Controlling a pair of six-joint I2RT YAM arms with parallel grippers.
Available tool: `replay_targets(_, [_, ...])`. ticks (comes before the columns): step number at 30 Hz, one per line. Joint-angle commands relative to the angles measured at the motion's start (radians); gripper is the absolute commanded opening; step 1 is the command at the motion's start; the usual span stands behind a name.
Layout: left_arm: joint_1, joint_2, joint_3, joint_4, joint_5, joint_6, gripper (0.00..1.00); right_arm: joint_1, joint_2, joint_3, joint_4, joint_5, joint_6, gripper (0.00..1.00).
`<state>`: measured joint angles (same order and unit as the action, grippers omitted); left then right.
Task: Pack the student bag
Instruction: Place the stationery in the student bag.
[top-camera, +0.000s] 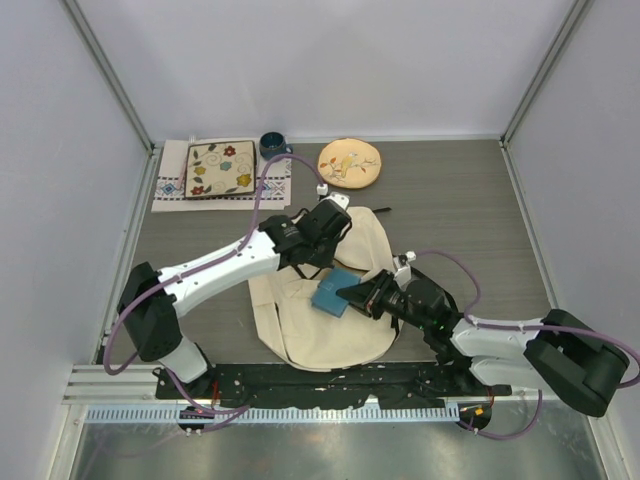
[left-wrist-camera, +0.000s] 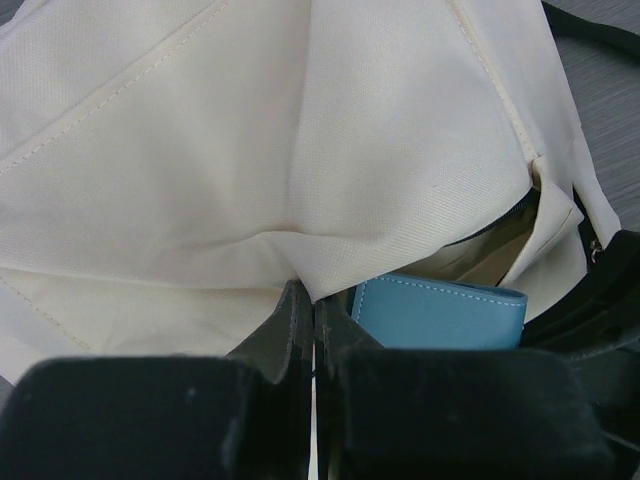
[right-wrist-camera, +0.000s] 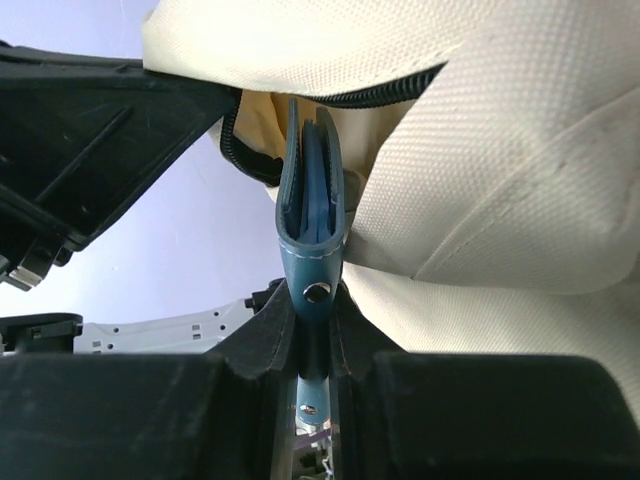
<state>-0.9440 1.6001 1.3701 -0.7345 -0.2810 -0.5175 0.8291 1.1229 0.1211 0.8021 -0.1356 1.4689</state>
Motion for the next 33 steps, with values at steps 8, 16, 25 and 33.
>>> replay_targets(8, [0.001,-0.155,-0.052,0.126,0.097,-0.033,0.0,-0.013,0.097,0.0,0.252,0.091,0.079,0.01])
replay_targets(16, [-0.001,-0.21,-0.118,0.168,0.144,-0.067,0.0,-0.064,0.138,0.032,0.261,0.191,0.073,0.01])
replay_targets(25, [0.001,-0.181,-0.092,0.201,0.175,-0.13,0.0,-0.015,0.138,0.069,0.238,0.369,-0.013,0.01])
replay_targets(33, [0.001,-0.187,-0.1,0.202,0.2,-0.134,0.0,-0.012,0.135,0.086,0.27,0.458,-0.004,0.01])
